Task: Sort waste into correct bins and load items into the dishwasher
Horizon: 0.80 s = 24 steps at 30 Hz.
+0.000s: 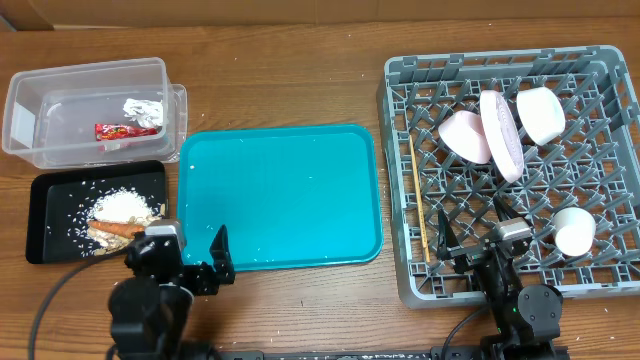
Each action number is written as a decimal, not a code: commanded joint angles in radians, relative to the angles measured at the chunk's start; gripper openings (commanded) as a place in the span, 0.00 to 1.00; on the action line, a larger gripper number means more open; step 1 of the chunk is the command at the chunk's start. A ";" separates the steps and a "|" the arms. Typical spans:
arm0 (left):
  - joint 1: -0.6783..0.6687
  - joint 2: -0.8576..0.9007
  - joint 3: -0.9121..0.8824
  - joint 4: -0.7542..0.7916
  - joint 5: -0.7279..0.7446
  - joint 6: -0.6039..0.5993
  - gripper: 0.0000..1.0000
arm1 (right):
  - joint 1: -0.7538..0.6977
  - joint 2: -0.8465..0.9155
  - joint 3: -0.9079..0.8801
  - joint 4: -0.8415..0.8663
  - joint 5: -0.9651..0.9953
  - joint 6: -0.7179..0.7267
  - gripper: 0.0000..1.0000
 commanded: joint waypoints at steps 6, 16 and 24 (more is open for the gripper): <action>0.006 -0.191 -0.330 0.454 -0.033 0.031 1.00 | -0.003 -0.009 -0.010 0.003 -0.002 -0.002 1.00; 0.005 -0.232 -0.500 0.702 -0.070 0.132 1.00 | -0.003 -0.009 -0.010 0.003 -0.002 -0.002 1.00; 0.005 -0.232 -0.500 0.603 -0.060 0.120 1.00 | -0.003 -0.009 -0.010 0.003 -0.002 -0.002 1.00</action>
